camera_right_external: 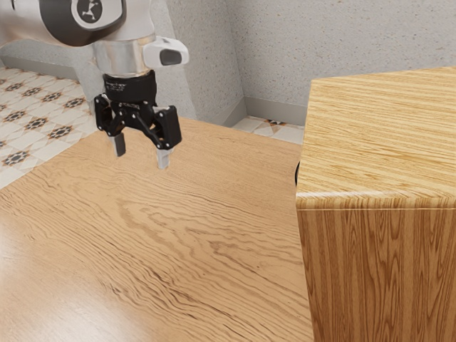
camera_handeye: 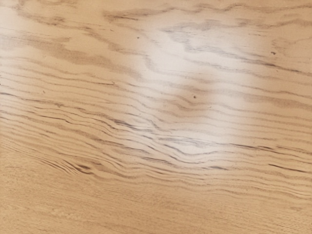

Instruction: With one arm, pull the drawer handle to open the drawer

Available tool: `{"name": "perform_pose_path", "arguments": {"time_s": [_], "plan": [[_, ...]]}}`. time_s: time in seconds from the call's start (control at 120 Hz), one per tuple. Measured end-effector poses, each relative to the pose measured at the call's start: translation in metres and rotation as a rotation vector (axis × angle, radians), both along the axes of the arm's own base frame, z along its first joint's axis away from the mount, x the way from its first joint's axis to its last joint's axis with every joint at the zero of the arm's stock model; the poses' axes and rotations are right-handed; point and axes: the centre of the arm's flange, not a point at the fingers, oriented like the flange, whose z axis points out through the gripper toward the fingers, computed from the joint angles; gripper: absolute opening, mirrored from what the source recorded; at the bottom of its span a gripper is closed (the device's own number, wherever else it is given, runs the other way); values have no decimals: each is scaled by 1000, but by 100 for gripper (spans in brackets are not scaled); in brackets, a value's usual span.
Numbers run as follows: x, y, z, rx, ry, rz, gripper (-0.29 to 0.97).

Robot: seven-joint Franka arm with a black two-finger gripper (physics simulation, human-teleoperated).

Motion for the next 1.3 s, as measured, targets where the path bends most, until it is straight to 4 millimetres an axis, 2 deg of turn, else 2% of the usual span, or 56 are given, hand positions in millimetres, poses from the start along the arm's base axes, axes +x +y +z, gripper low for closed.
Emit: {"name": "perform_pose_path", "arguments": {"time_s": [0.158,0.2,0.225,0.292,0.325,0.358,0.417,0.5,0.658,0.75,0.85,1.008,1.092,1.3], "plan": [[8,-1,5,5,-71,13,68],[7,-1,13,5,-97,16,68],[0,-1,30,7,-136,18,68],[-39,-1,95,-6,-277,19,68],[-50,-2,110,-30,-312,16,68],[-52,-3,113,-50,-323,16,68],[-43,-2,102,-74,-300,21,68],[-20,-4,74,-97,-248,26,68],[41,-24,6,-130,-173,9,68],[57,-35,-10,-167,-178,-2,68],[64,-45,-31,-207,-171,-5,68],[52,-52,-55,-293,-198,11,68],[45,-58,-55,-318,-239,13,68],[50,-68,-57,-417,-335,44,68]]}}
